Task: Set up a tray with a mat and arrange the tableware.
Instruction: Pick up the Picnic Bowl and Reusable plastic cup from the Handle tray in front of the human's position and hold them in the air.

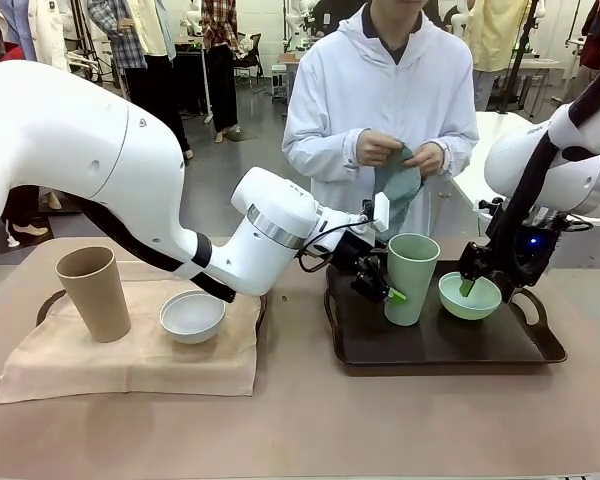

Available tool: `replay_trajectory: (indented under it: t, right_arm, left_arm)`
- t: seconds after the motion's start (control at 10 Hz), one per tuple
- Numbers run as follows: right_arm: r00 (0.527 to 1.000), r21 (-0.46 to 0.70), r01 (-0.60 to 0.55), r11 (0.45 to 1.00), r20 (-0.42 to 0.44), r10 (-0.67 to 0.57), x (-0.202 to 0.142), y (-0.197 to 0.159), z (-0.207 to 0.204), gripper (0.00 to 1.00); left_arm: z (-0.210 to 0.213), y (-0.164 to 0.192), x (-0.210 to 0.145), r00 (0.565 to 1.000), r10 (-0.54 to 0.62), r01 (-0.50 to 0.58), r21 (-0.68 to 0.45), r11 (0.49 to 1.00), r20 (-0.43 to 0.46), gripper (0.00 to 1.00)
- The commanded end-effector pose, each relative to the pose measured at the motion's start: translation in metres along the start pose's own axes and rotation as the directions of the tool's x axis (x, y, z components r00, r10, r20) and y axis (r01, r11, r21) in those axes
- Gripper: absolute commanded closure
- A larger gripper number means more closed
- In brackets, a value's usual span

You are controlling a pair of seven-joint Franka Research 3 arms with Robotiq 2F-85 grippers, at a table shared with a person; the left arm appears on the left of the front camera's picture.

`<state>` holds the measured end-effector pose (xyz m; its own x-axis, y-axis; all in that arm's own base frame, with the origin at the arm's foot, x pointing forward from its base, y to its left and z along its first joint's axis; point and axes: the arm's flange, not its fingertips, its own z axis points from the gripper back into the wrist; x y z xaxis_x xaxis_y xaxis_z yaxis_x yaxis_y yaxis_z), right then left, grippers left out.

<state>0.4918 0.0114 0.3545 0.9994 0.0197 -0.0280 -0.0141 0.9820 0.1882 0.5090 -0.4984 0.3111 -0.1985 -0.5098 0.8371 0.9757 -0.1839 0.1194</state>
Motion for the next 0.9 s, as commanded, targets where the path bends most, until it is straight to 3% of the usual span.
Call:
replay_trajectory:
  t: [0.0, 0.5, 0.6, 0.7, 0.8]
  right_arm:
    - [1.000, 0.026, -0.011, 1.000, 0.001, 0.010, 0.009, 0.001, -0.002, 0.11]
    - [1.000, 0.030, -0.001, 1.000, -0.008, 0.001, 0.011, 0.000, -0.003, 0.11]
    - [1.000, 0.031, -0.005, 1.000, -0.013, 0.006, 0.011, -0.001, -0.004, 0.18]
    - [1.000, 0.031, -0.010, 0.999, -0.018, 0.011, 0.011, -0.002, -0.004, 0.69]
    - [1.000, 0.030, -0.012, 0.999, -0.018, 0.012, 0.011, -0.004, -0.003, 0.76]
  left_arm:
    - [-0.005, 0.005, -0.001, 0.999, -0.033, 0.033, -0.013, 0.999, 0.034, 0.00]
    - [-0.015, 0.010, -0.002, 0.997, 0.032, -0.030, -0.031, 0.999, 0.076, 0.00]
    - [-0.015, 0.010, -0.004, 0.996, 0.041, -0.039, -0.022, 0.999, 0.083, 0.09]
    - [-0.016, 0.010, -0.004, 0.995, 0.047, -0.045, -0.023, 0.999, 0.084, 0.55]
    - [-0.016, 0.011, -0.004, 0.995, 0.050, -0.049, -0.022, 0.999, 0.084, 0.64]
